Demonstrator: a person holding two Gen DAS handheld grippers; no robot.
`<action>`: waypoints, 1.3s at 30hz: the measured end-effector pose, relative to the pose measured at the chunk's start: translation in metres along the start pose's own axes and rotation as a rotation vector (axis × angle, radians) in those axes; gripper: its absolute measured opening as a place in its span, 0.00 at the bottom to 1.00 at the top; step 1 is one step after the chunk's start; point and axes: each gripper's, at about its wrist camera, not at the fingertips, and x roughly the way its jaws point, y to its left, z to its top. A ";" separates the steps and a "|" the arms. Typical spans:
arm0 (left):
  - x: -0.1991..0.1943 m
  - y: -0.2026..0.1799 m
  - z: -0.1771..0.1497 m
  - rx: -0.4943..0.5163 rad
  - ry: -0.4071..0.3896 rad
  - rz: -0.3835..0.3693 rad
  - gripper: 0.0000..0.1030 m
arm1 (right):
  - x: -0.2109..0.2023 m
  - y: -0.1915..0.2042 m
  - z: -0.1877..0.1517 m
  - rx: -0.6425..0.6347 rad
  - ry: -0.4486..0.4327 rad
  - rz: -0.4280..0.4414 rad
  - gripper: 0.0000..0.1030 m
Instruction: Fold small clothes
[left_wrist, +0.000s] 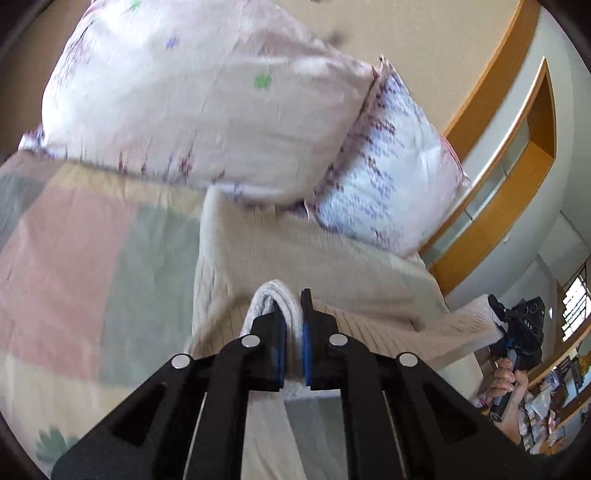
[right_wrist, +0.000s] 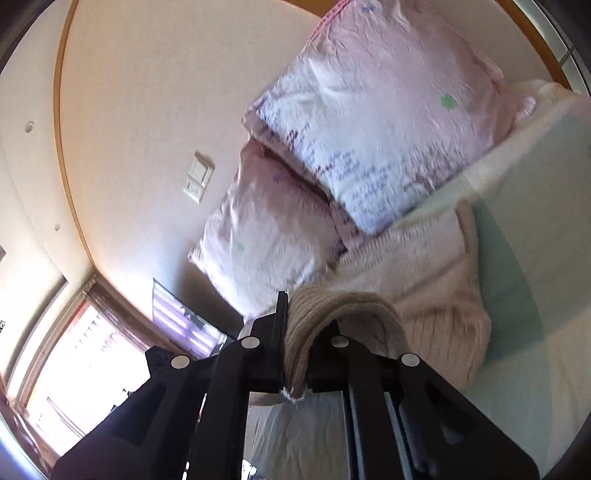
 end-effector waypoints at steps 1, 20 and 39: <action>0.014 0.003 0.021 -0.004 -0.024 0.016 0.06 | 0.016 -0.009 0.012 0.014 -0.021 -0.009 0.07; 0.132 0.109 0.031 -0.211 0.223 0.060 0.69 | 0.076 -0.074 0.025 0.006 0.067 -0.342 0.77; 0.252 -0.139 0.040 -0.374 0.308 -0.711 0.39 | 0.007 -0.100 0.043 0.038 -0.063 -0.416 0.77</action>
